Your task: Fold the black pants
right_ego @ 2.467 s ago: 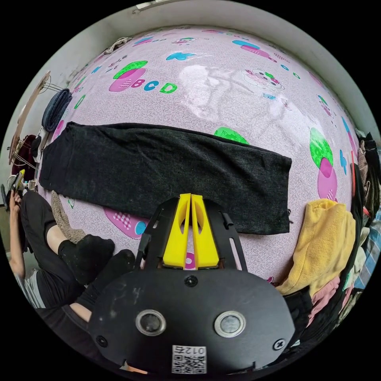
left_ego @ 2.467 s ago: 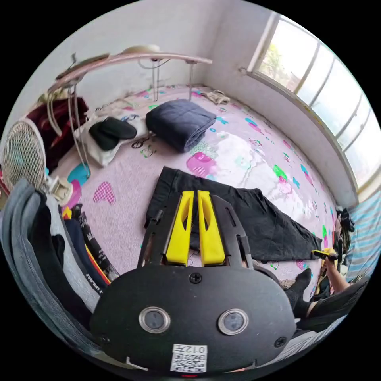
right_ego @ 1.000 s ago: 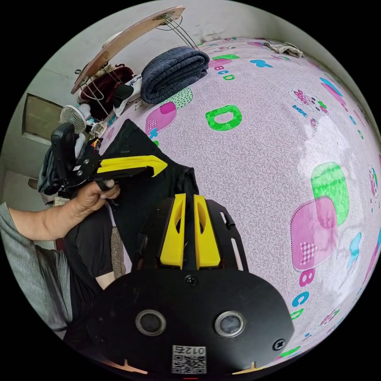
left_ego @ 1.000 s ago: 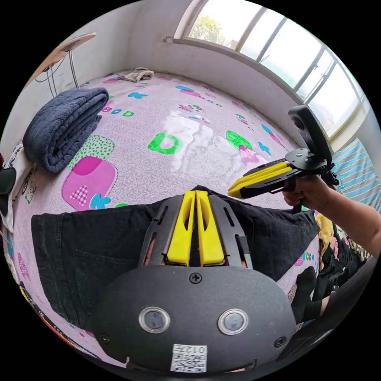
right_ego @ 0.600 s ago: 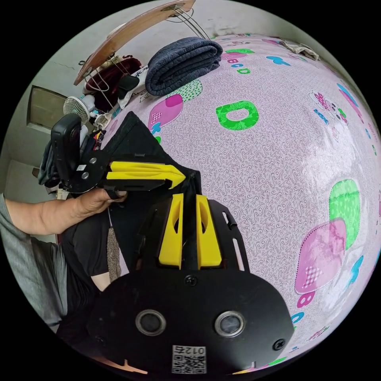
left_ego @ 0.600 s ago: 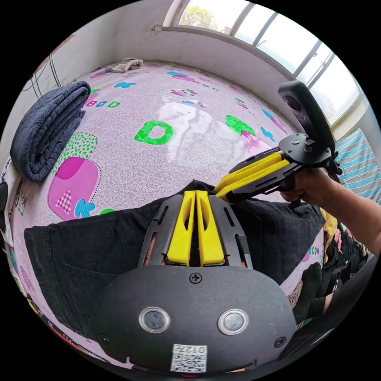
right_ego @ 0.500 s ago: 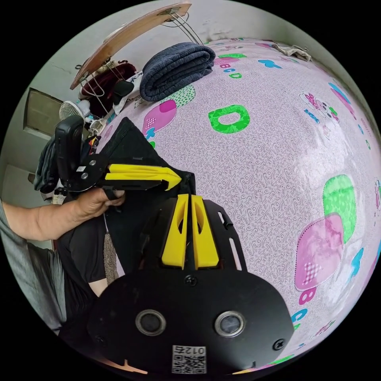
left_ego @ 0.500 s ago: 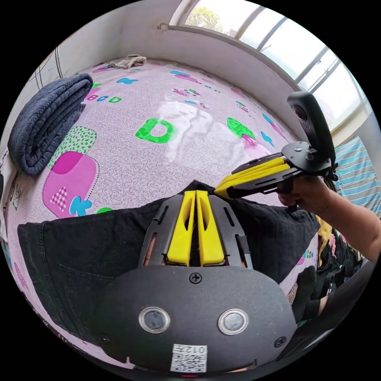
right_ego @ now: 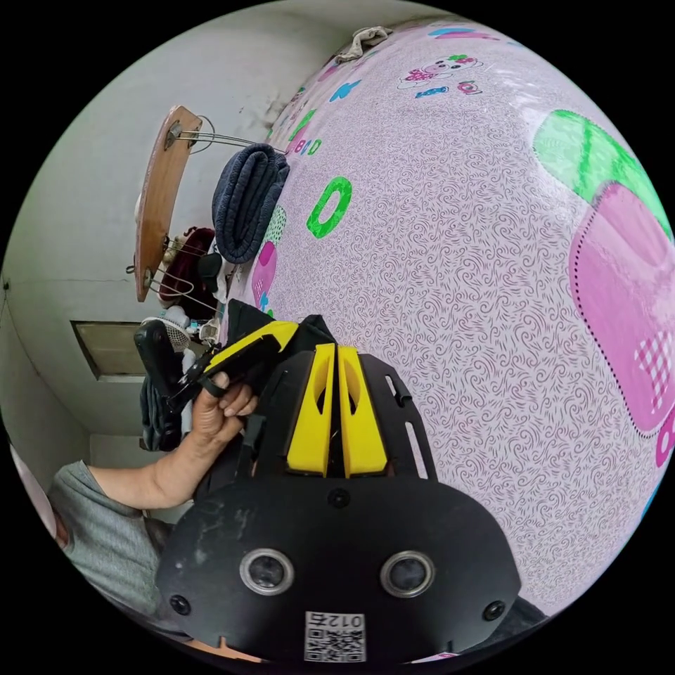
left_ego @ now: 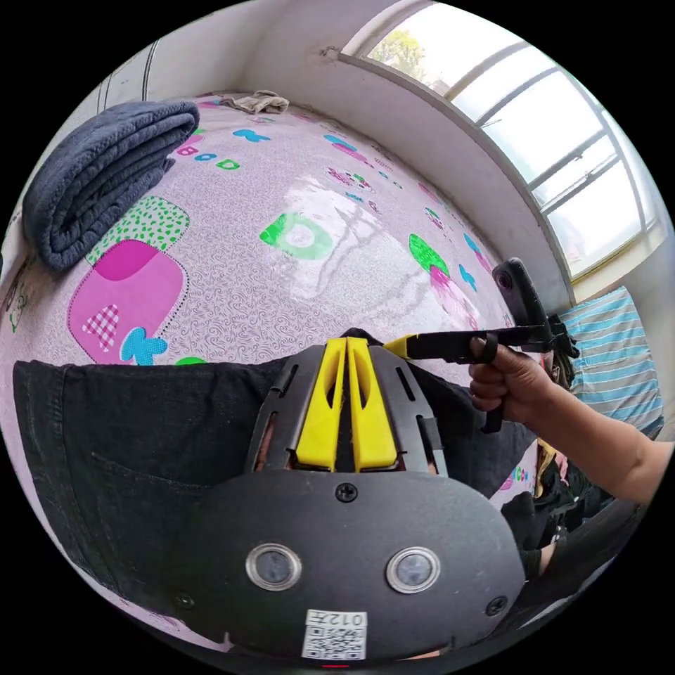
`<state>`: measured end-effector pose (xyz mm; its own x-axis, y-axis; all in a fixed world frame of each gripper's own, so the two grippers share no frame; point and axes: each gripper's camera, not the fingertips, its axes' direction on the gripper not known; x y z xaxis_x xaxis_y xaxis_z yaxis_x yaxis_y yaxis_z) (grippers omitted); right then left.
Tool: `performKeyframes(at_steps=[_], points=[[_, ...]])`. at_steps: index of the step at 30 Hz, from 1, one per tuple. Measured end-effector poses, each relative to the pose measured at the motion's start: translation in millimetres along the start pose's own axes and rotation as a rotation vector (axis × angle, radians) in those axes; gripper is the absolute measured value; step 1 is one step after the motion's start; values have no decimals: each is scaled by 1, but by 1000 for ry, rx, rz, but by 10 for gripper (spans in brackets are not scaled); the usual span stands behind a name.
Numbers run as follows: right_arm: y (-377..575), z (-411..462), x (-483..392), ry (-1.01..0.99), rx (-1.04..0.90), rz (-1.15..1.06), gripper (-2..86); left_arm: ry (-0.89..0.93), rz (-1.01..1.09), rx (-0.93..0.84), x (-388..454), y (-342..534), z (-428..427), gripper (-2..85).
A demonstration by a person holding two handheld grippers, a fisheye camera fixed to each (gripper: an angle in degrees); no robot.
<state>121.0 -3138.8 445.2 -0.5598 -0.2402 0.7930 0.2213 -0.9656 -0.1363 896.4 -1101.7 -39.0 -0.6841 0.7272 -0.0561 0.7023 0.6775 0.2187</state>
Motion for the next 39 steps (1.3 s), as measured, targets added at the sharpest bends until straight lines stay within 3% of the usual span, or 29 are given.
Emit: performKeyframes(at_steps=[2, 7, 10, 19, 30, 33, 39], points=[[-6, -22, -9, 2, -7, -5, -10, -88, 73, 45, 14, -1, -7, 7], [-12, -61, -22, -22, -10, 6, -10, -27, 273, 7, 41, -6, 2, 6], [-12, -81, -31, -33, 0, 5, -9, -63, 229, -51, 34, -12, 17, 5], [-2, -145, -40, -105, 29, 67, 6, 70, 121, -77, 3, -24, 22, 1], [31, -154, -71, 19, -210, -157, 9, 76, 107, -78, 2, -29, 22, -1], [39, -151, -71, 92, -158, -128, -4, 78, 107, -79, 3, -29, 21, -1], [72, -136, -47, -2, -3, 21, -9, 72, 102, -88, 7, -28, 20, -1]])
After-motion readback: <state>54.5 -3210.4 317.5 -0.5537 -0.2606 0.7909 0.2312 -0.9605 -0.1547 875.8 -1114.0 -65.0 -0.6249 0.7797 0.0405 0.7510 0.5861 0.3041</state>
